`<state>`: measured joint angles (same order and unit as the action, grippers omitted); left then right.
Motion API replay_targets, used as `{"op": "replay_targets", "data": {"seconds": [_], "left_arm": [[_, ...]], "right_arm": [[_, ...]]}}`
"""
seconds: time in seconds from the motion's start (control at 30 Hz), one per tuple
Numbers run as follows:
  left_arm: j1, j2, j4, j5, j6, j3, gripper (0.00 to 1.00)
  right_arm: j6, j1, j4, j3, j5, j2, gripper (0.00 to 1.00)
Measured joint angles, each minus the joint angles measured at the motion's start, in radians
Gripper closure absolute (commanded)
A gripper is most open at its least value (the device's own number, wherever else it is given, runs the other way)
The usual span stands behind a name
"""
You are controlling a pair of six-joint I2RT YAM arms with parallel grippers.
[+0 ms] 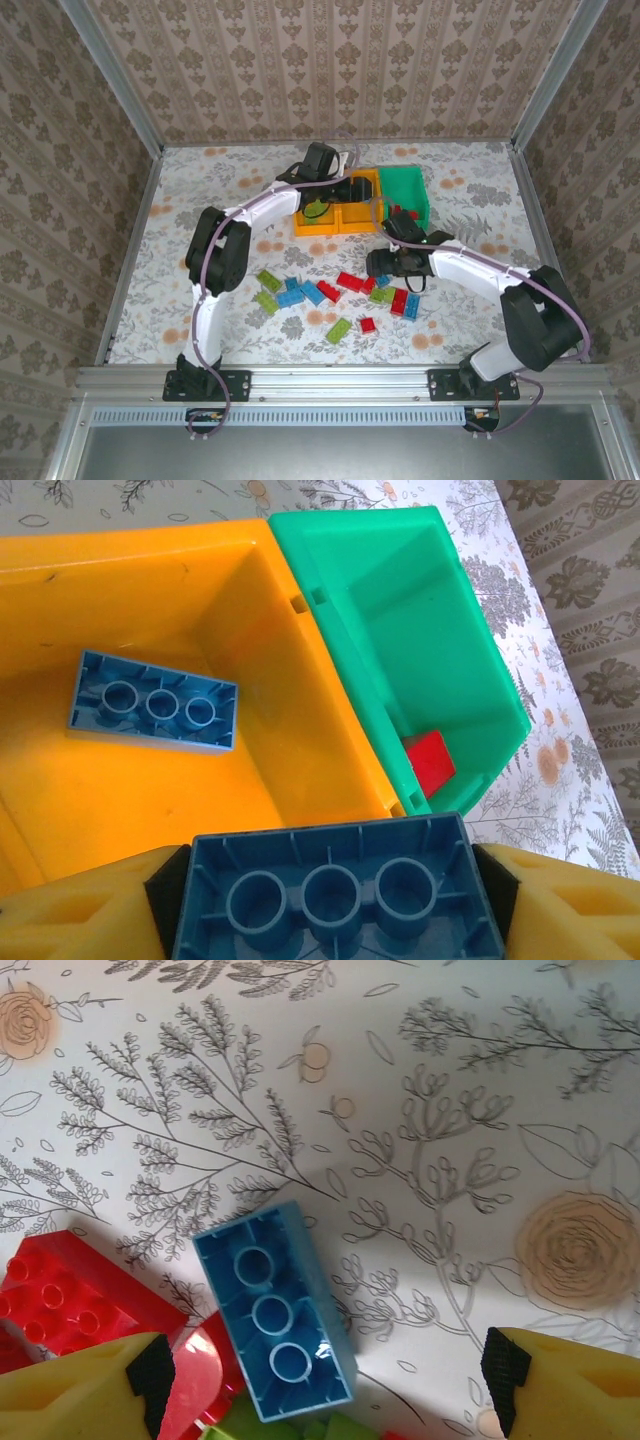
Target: Sort the legos into containers by color
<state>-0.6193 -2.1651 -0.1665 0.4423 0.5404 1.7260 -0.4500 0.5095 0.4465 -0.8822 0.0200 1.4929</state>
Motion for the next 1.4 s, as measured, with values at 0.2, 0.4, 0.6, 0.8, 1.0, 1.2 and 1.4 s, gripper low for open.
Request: {"op": "replay_targets", "data": {"seconds": [0.2,0.4,0.6,0.8,1.0,1.2,1.4], "left_arm": [[-0.002,0.004,0.023,-0.001,0.011,-0.001,0.10],[-0.001,0.064,0.026,-0.009,0.010,-0.054,0.08],[0.012,0.181,0.032,-0.027,0.014,-0.155,0.02],[0.093,0.319,0.072,-0.033,0.052,-0.295,0.00],[0.149,0.427,0.076,-0.050,0.051,-0.388,0.00],[0.157,0.510,0.057,-0.077,0.027,-0.475,0.00],[0.196,0.541,-0.031,-0.157,-0.016,-0.544,0.00]], "right_arm": [[0.005,0.029,0.006,-0.039,-0.003,0.046,0.17],[0.021,0.039,0.019,-0.095,-0.002,0.126,0.22],[0.061,0.046,0.058,-0.137,0.002,0.195,0.30],[0.089,0.046,0.086,-0.158,0.014,0.237,0.40],[0.096,0.046,0.086,-0.183,0.029,0.257,0.57],[0.070,0.044,0.049,-0.185,0.047,0.238,0.63],[0.007,0.009,-0.043,-0.209,0.050,0.162,0.69]]}}
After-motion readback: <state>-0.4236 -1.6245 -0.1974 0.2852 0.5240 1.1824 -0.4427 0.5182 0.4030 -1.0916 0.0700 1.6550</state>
